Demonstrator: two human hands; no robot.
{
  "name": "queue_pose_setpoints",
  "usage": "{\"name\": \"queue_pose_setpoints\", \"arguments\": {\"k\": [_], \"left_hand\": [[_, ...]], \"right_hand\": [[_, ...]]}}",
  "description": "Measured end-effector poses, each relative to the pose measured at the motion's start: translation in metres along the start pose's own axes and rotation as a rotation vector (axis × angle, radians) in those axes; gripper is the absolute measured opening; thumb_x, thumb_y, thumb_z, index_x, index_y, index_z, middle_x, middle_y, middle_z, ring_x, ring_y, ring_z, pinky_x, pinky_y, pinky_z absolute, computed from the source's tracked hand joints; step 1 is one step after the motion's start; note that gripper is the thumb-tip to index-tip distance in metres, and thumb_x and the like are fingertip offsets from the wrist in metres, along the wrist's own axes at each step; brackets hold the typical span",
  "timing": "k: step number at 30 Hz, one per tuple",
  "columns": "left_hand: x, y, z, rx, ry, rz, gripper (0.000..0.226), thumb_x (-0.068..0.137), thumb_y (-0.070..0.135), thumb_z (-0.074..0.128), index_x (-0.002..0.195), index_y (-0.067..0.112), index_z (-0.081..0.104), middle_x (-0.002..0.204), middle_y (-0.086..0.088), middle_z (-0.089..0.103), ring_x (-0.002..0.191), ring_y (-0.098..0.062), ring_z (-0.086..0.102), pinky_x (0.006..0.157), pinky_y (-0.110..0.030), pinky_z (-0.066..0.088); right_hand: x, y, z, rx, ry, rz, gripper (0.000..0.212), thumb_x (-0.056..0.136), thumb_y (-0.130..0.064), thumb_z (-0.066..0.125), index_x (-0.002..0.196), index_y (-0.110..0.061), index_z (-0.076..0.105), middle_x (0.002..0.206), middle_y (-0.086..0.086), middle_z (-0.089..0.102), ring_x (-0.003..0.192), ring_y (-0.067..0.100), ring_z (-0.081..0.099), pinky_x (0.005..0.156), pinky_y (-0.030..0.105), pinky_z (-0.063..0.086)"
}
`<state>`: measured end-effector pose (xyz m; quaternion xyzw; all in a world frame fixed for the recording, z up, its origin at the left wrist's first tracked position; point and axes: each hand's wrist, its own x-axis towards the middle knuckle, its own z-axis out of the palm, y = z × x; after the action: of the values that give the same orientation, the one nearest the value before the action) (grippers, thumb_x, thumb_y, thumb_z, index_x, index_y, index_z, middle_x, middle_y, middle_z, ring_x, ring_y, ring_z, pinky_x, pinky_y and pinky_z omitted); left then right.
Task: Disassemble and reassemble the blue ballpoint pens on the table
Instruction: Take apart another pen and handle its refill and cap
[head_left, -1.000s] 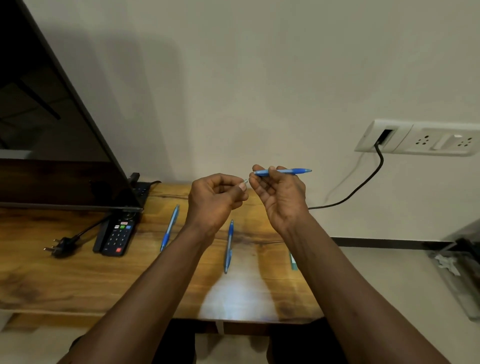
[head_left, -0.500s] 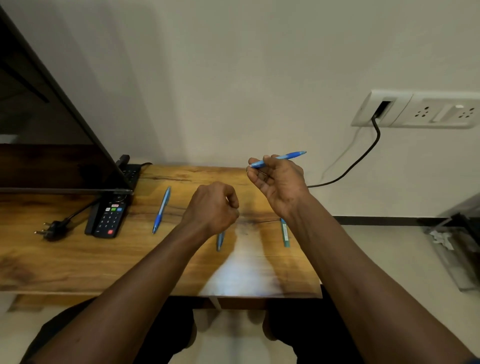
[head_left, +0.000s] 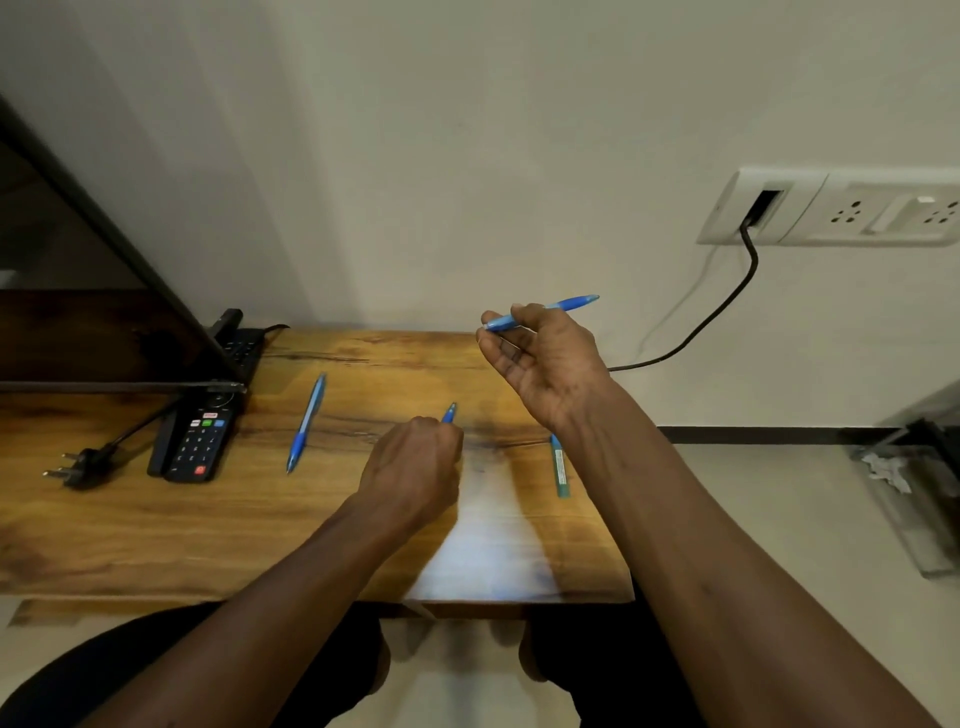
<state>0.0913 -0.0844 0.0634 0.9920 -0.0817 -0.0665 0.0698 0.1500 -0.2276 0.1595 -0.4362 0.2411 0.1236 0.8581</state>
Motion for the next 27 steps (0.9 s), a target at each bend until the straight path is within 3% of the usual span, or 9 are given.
{"name": "queue_pose_setpoints", "arguments": {"k": [6, 11, 17, 22, 24, 27], "left_hand": [[0.002, -0.001, -0.001, -0.067, -0.04, -0.008, 0.017, 0.093, 0.015, 0.071, 0.109, 0.021, 0.071, 0.103, -0.002, 0.071, 0.087, -0.017, 0.065, 0.079, -0.035, 0.061], [0.003, -0.009, -0.011, -0.189, -0.039, -0.026, 0.036, 0.088, 0.02, 0.078, 0.122, 0.024, 0.069, 0.114, 0.003, 0.07, 0.099, -0.016, 0.065, 0.083, -0.035, 0.059], [0.007, -0.02, -0.038, -0.602, 0.105, -0.155, 0.028, 0.09, 0.036, 0.077, 0.116, 0.029, 0.069, 0.097, 0.014, 0.072, 0.086, -0.005, 0.067, 0.071, -0.027, 0.051], [0.01, -0.017, -0.054, -1.143, 0.234, -0.224, 0.026, 0.094, 0.032, 0.076, 0.118, 0.028, 0.072, 0.101, 0.005, 0.075, 0.086, -0.013, 0.075, 0.072, -0.028, 0.055], [0.009, -0.016, -0.058, -1.223, 0.247, -0.207, 0.027, 0.094, 0.031, 0.076, 0.12, 0.028, 0.071, 0.103, 0.002, 0.075, 0.085, -0.013, 0.076, 0.068, -0.023, 0.055], [0.007, -0.017, -0.058, -1.213, 0.263, -0.18, 0.025, 0.093, 0.031, 0.078, 0.117, 0.026, 0.072, 0.102, 0.002, 0.076, 0.088, -0.014, 0.076, 0.073, -0.029, 0.062]], "right_hand": [[-0.001, -0.004, -0.004, -0.037, 0.007, -0.003, 0.003, 0.099, -0.003, 0.056, 0.101, -0.003, 0.059, 0.106, 0.025, 0.074, 0.087, 0.032, 0.073, 0.077, 0.037, 0.063], [-0.004, -0.006, -0.006, -0.072, 0.003, 0.0, 0.004, 0.1, -0.003, 0.056, 0.096, -0.004, 0.059, 0.104, 0.023, 0.073, 0.087, 0.031, 0.072, 0.081, 0.038, 0.062], [-0.004, -0.002, -0.007, -0.141, -0.028, 0.018, 0.003, 0.098, -0.002, 0.06, 0.101, -0.003, 0.058, 0.097, 0.022, 0.071, 0.085, 0.034, 0.075, 0.076, 0.037, 0.064], [-0.002, 0.003, -0.006, -0.281, -0.031, 0.023, 0.013, 0.096, -0.007, 0.065, 0.107, -0.01, 0.06, 0.097, 0.017, 0.074, 0.081, 0.029, 0.075, 0.074, 0.034, 0.063], [-0.002, 0.005, -0.004, -0.338, -0.038, 0.029, 0.017, 0.095, -0.007, 0.066, 0.111, -0.011, 0.06, 0.096, 0.016, 0.074, 0.077, 0.026, 0.073, 0.069, 0.031, 0.061], [-0.004, 0.01, -0.002, -0.424, -0.096, 0.049, 0.019, 0.094, -0.004, 0.066, 0.111, -0.01, 0.06, 0.093, 0.016, 0.074, 0.077, 0.024, 0.072, 0.069, 0.031, 0.06]]}}
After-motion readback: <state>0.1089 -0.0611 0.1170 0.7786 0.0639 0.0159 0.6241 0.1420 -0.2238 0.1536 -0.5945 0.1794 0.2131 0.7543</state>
